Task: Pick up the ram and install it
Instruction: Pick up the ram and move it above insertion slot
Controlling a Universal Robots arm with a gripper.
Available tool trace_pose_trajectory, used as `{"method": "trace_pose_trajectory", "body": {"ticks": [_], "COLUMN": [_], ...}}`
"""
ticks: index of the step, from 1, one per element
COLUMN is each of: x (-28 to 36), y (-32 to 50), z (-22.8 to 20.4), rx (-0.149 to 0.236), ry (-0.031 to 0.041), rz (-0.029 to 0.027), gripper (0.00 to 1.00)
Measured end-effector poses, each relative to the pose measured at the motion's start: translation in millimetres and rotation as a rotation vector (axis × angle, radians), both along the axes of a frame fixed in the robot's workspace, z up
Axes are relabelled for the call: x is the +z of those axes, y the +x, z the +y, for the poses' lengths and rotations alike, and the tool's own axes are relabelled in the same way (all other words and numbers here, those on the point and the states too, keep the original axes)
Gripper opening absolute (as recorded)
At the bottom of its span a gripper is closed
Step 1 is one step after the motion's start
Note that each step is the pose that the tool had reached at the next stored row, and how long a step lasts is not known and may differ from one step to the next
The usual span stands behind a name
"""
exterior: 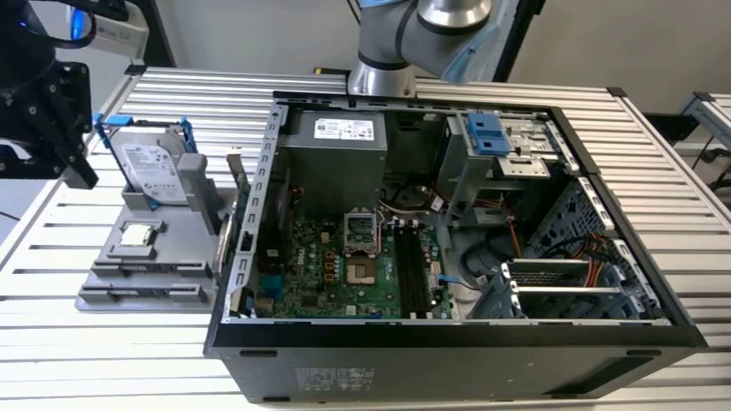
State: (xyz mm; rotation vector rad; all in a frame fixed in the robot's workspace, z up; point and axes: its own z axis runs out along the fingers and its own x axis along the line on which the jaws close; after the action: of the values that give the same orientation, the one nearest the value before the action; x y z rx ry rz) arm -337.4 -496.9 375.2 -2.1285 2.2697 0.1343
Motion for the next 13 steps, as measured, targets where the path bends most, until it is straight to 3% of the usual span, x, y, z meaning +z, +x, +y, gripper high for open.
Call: {"method": "trace_pose_trajectory", "body": {"ticks": [9, 13], "x": [0.0, 0.0], "y": [0.0, 0.0], "z": [0.0, 0.0], "rx": [0.162, 0.178], "ry": [0.0000, -0.0001], "rz": [-0.0043, -0.0048], "gripper": [0.00, 0.00]}}
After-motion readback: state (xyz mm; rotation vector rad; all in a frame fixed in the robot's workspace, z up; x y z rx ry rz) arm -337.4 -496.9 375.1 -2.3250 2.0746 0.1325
